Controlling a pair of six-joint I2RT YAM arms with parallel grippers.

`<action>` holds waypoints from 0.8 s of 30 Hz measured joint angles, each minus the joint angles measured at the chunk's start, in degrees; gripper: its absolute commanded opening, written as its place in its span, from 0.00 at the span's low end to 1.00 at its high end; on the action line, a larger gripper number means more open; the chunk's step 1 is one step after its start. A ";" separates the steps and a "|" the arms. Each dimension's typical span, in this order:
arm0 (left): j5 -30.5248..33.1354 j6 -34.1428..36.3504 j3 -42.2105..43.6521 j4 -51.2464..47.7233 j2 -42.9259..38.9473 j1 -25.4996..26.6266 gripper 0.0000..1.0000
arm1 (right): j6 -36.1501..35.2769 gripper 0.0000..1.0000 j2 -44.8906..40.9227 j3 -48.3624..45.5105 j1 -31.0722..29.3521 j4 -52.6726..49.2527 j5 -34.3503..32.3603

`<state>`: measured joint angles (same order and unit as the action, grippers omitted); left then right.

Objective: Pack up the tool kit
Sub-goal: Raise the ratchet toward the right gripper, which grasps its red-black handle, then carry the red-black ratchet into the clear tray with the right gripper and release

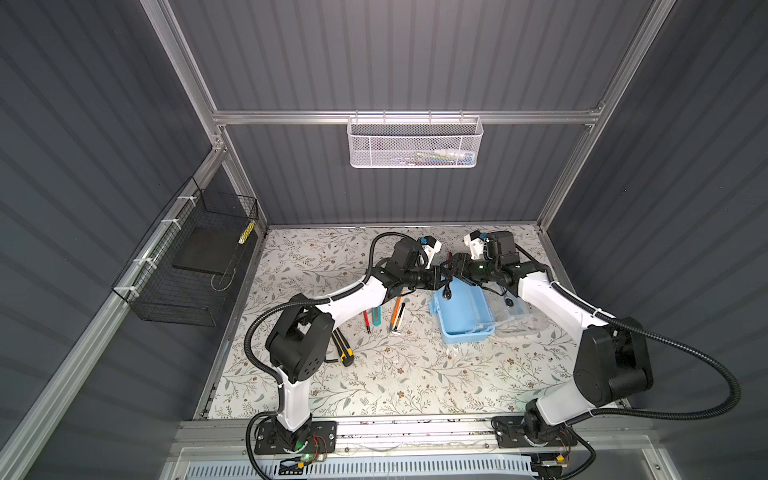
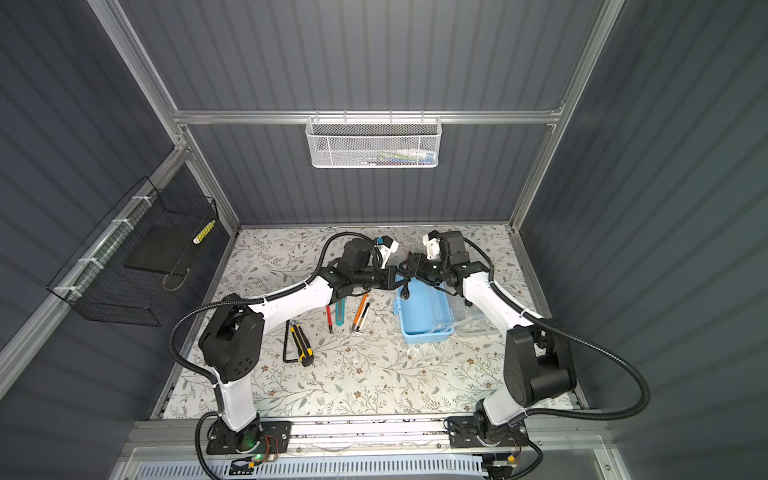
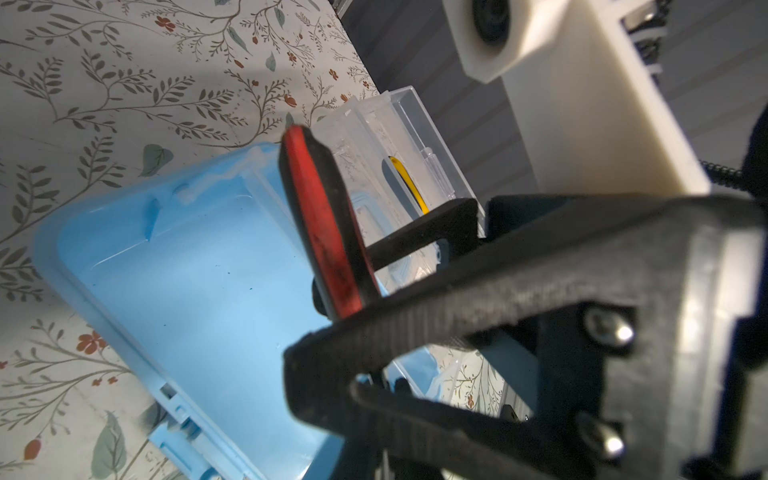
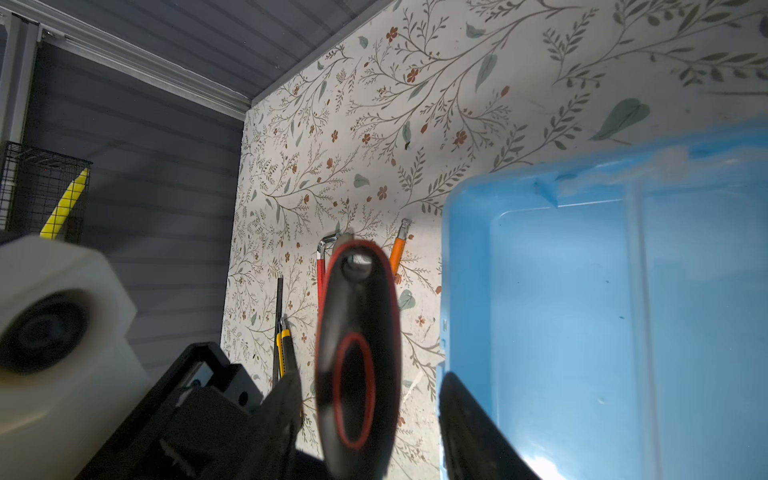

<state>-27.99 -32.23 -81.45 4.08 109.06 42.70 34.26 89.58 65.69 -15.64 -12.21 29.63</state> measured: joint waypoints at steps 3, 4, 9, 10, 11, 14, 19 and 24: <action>-0.48 -0.22 0.00 0.46 0.00 0.02 0.00 | 0.09 0.40 0.00 0.02 0.00 0.31 0.00; -0.66 -0.42 0.02 0.72 0.02 0.02 0.00 | 0.13 0.36 0.00 0.04 0.00 0.44 -0.02; -1.16 -0.96 0.20 1.70 0.02 0.02 0.00 | 0.17 0.21 0.00 0.33 -0.11 0.68 0.13; -1.25 -1.07 0.22 1.75 0.02 0.02 0.01 | 0.35 0.17 0.00 0.35 -0.13 0.74 0.26; -1.29 -1.14 0.22 1.79 0.04 0.02 0.03 | 0.44 0.13 0.00 0.37 -0.11 0.79 0.31; -1.51 -1.51 0.22 1.95 0.09 0.02 0.19 | 0.26 0.06 -0.04 0.44 -0.11 0.59 0.28; -2.08 -1.66 0.26 1.36 0.09 0.02 0.60 | -1.20 0.03 -0.48 0.83 0.33 -0.90 -0.92; -0.13 -1.31 2.43 1.11 -0.13 -0.02 0.79 | -4.20 0.01 -3.10 0.98 2.62 -6.40 -2.05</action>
<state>-28.12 -33.54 -79.02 5.19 108.92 42.68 30.06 86.48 66.67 -13.02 -18.61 27.57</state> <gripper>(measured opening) 0.754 0.254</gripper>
